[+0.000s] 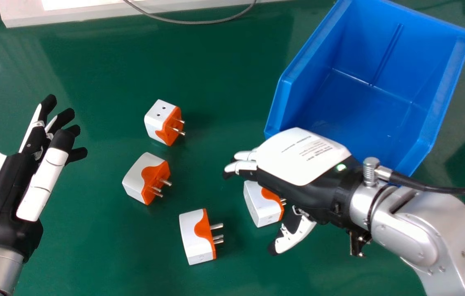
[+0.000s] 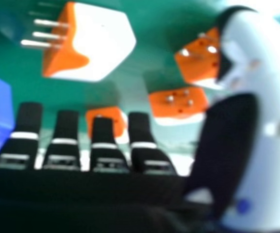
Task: Pick all objects and put in blue box
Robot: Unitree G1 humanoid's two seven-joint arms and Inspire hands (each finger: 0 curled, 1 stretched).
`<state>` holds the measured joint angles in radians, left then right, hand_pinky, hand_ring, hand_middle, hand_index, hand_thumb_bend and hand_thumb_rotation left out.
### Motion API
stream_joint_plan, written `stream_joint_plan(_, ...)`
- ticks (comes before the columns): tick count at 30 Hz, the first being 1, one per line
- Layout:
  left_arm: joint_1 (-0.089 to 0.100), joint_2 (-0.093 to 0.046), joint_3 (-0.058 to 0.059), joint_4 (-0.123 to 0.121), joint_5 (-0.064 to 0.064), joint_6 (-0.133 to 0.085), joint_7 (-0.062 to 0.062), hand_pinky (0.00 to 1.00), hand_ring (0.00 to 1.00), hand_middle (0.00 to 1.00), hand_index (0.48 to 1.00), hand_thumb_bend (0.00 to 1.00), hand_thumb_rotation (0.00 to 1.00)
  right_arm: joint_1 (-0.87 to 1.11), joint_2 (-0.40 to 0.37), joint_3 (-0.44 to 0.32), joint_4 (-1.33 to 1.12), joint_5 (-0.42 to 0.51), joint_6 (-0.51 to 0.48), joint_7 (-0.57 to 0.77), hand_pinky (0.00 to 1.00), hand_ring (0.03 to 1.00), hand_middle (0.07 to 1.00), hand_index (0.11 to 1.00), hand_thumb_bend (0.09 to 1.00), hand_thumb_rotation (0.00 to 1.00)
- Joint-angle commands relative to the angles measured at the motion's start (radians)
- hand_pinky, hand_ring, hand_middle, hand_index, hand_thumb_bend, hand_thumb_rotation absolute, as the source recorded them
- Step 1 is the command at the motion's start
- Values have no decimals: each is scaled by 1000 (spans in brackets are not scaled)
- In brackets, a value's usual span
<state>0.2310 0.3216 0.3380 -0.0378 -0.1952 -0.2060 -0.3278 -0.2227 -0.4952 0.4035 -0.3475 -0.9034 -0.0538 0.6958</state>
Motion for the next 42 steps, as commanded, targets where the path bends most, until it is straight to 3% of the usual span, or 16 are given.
stream_joint_plan(1,-5,10,3,-18,-6,1,-1,821,915,951,987,815,861,-42,-1,7,9,-5,-14,-6,771,865,888,830,576,105)
stream_joint_plan(7,-1,10,2,-34,-8,13,-1,818,913,950,985,817,859,-80,2,26,48,-7,-26,-10,751,859,882,823,507,48)
stream_joint_plan(11,-5,11,3,-26,-5,12,-1,816,913,949,985,811,857,-91,15,39,71,-17,-16,-10,732,851,874,817,388,10)
stream_joint_plan(14,-4,10,3,-30,-5,14,0,816,913,949,985,808,857,-97,18,47,82,-28,-16,-13,729,849,872,816,364,5)
stream_joint_plan(18,-7,11,4,-22,-6,11,-1,814,912,947,985,802,856,-107,20,57,98,-44,-20,-17,727,848,871,812,356,1)
stream_joint_plan(27,2,10,3,-52,-8,30,1,811,911,945,985,799,856,-115,40,80,131,-84,-3,-20,728,844,873,809,399,54)
stream_joint_plan(30,0,10,4,-49,-8,32,0,811,911,945,985,801,856,-117,42,86,144,-97,-6,-28,727,844,874,809,400,55)
stream_joint_plan(32,-2,11,5,-40,-10,28,-4,811,911,945,985,804,856,-119,42,87,149,-101,-5,-27,724,844,874,809,401,55)
stream_joint_plan(42,5,12,9,-57,-21,35,-9,811,911,945,986,805,857,-147,36,90,200,-117,-13,-39,719,844,872,806,398,60)
